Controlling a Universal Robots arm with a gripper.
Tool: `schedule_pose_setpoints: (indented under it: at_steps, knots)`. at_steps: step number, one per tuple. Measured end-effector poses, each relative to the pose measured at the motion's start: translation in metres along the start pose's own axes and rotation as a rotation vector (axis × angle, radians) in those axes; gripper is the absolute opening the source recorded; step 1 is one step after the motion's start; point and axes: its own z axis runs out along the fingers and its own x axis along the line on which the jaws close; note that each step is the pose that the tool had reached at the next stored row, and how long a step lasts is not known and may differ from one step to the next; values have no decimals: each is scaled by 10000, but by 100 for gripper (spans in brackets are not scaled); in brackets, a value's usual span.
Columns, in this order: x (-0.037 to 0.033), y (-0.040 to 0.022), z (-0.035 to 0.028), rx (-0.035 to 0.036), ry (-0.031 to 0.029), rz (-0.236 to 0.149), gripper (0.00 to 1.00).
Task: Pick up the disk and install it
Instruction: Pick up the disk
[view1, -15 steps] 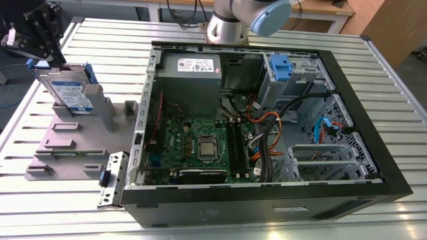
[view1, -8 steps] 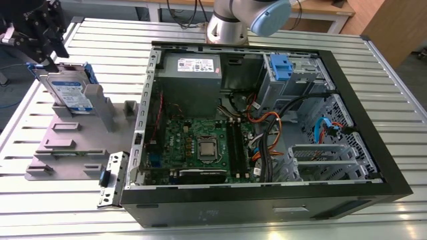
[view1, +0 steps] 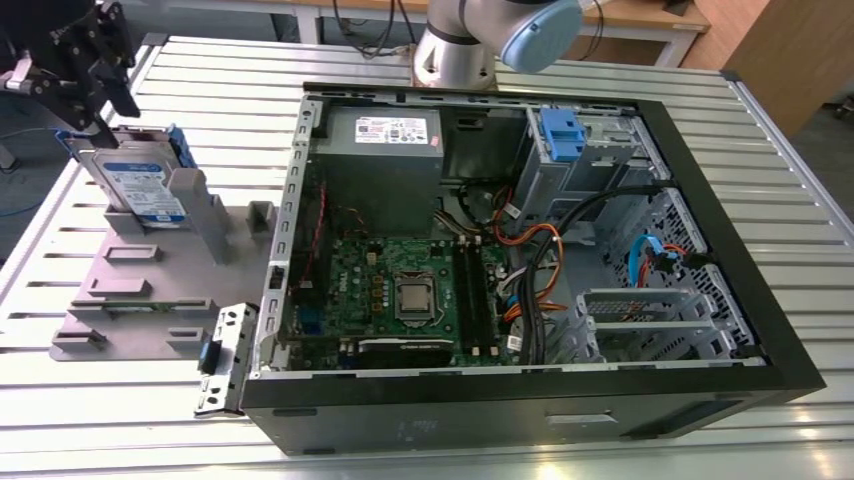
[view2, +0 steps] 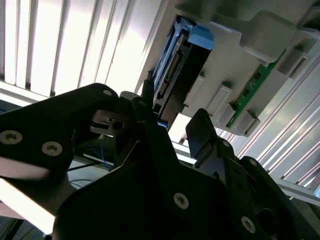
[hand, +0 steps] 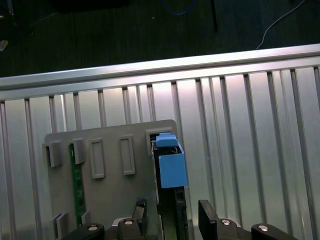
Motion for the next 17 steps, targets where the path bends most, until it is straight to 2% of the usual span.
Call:
schedule_pose_setpoints:
  at_steps: [9,11,13,17]
  knots:
    - [4,-1,163,14,-2,-14,53]
    - [5,-1,178,13,0,-63,53]
    - [5,-1,181,6,5,-266,53]
    - [5,-2,191,-9,17,-976,53]
